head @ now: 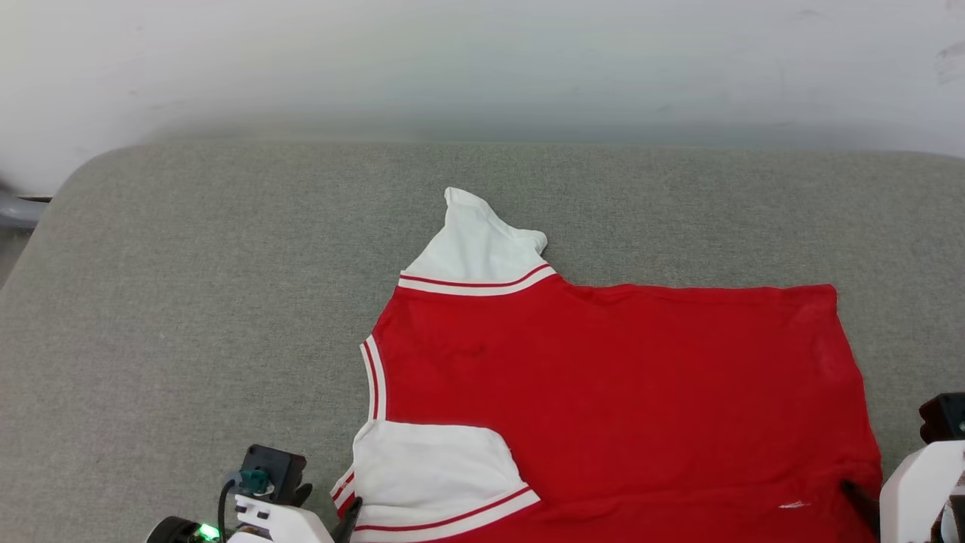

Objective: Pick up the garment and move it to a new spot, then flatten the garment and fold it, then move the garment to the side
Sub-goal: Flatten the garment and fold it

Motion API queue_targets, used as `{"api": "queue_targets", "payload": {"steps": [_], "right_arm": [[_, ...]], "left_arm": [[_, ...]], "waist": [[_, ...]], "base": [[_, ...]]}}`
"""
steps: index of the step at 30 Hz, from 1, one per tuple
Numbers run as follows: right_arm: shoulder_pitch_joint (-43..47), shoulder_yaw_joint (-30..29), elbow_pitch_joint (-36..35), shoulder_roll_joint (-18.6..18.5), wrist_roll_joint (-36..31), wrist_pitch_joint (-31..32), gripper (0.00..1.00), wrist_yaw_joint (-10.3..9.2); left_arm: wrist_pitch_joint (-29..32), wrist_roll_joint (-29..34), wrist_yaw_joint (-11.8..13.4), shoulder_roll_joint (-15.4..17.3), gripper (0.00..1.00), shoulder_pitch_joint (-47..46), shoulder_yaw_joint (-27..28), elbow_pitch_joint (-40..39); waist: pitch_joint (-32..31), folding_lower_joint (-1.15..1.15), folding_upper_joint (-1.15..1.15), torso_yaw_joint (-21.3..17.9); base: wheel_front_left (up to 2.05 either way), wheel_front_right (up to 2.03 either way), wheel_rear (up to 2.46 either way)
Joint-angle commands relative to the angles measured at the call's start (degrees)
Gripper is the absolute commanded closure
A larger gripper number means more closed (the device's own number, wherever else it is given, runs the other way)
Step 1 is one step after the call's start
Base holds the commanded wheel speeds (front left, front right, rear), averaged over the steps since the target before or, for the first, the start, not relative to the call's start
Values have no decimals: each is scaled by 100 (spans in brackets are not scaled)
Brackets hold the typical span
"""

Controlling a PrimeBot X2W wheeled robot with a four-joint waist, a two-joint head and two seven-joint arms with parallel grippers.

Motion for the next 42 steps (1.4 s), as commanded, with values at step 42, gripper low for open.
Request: {"api": "queue_targets", "payload": {"steps": [42], "right_arm": [[-1258,601,-2513,668,-71,-179,0,-6]], "left_arm": [[2680,42,-1792,114,0,-5886,241,2486]], "waist": [[2568,0,0,-1616]], "base": [[0,0,0]]}}
